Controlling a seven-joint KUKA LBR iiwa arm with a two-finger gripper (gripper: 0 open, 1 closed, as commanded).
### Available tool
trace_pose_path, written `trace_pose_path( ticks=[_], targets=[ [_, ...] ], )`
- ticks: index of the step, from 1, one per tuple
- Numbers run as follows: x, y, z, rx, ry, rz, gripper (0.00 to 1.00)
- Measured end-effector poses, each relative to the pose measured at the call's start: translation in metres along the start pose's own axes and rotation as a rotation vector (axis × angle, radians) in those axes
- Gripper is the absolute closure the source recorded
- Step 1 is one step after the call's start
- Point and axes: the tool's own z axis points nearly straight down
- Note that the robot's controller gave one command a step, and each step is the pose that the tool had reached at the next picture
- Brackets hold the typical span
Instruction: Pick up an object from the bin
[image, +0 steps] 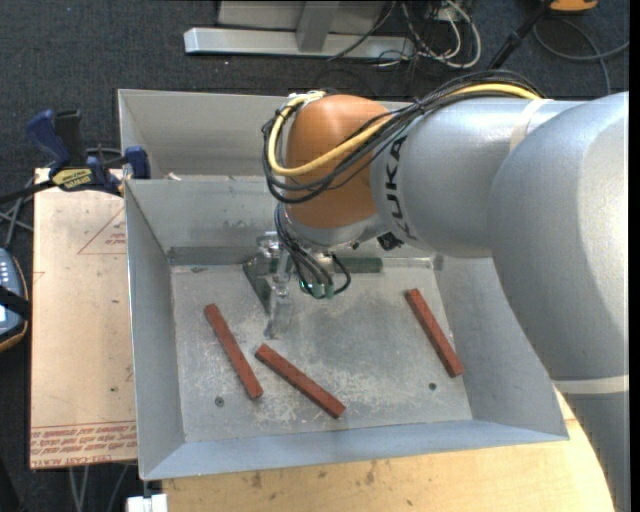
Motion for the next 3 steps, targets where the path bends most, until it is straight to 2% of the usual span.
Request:
trace_pose_path(
  ticks=[1,2,3],
  targets=[
    [-0.002,-0.001,-0.005,-0.001,-0.008,0.003,0.00],
    [-0.020,-0.017,0.046,-0.003,-0.012,0.104,0.00],
    [-0.027,-0.024,0.067,-0.002,-0.012,0.038,0.00]
  ],
)
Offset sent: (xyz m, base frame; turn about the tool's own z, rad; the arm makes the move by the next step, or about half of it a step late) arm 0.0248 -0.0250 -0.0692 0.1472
